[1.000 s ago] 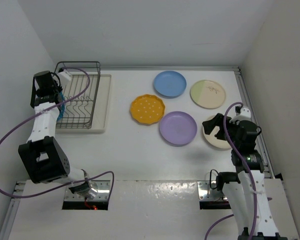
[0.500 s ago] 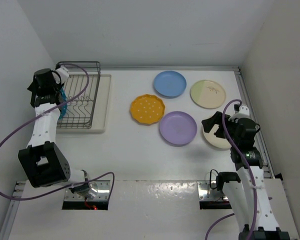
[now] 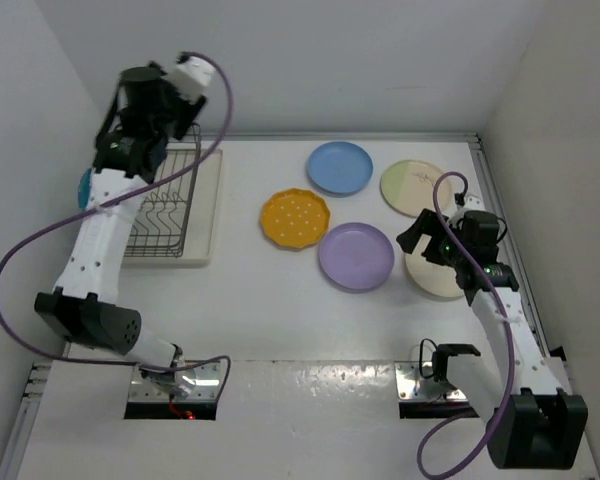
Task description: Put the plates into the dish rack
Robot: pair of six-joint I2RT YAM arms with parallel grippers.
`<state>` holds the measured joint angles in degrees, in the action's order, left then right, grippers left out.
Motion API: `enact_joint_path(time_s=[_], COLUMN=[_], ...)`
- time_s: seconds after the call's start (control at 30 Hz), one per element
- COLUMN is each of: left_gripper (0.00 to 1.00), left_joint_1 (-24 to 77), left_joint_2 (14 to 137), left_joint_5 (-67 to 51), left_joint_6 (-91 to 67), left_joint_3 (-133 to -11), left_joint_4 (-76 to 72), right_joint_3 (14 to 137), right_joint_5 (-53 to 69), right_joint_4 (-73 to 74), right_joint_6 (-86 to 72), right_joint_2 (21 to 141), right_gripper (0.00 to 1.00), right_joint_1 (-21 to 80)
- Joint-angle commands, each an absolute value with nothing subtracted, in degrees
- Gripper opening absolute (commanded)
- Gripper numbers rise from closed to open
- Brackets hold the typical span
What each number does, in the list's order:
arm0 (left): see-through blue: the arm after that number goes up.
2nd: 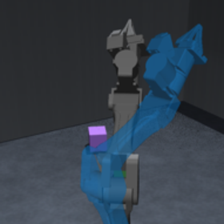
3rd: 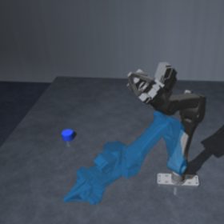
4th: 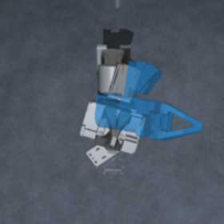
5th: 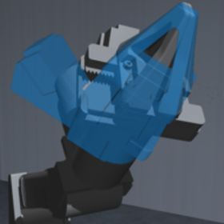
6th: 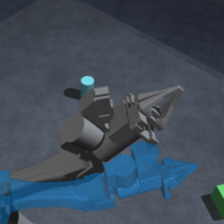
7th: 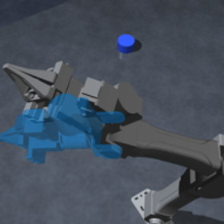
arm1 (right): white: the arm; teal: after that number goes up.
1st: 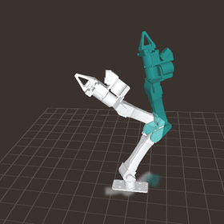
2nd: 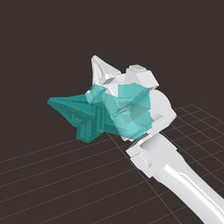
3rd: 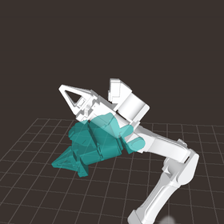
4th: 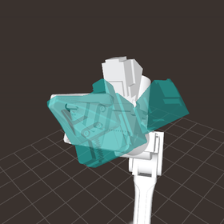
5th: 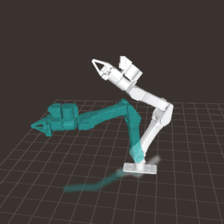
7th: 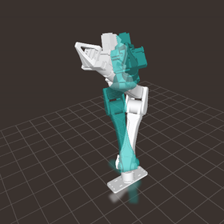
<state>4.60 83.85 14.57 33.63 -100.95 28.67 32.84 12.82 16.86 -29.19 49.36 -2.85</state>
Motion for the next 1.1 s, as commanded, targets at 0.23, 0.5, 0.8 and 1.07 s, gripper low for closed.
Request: enact_joint_path(time_s=[0.23,0.5,0.8,1.07], left_gripper=[0.69,0.7,0.39,0.0], left_joint_1=[19.53,18.19,18.19,17.05], left_joint_2=[119.15,131.92,136.85,134.92], left_joint_5=[-15.46,-15.56,-12.74,-12.22], left_joint_6=[15.23,11.25,9.06,7.82], left_joint_3=[-116.09,-120.85,-115.06,-113.82], left_joint_4=[56.69,50.1,47.46,45.88], right_joint_3=[46.66,44.91,43.68,38.23], right_joint_5=[2.02,9.75,9.85,10.2], right_joint_4=[30.49,29.01,28.56,25.05], right_joint_6=[-31.47,-30.41,-32.16,-34.36], right_joint_2=[61.51,62.14,61.7,57.31], right_gripper=[0.99,0.97,0.97,0.97], right_joint_1=[-7.38,-9.84,-9.76,-9.67])
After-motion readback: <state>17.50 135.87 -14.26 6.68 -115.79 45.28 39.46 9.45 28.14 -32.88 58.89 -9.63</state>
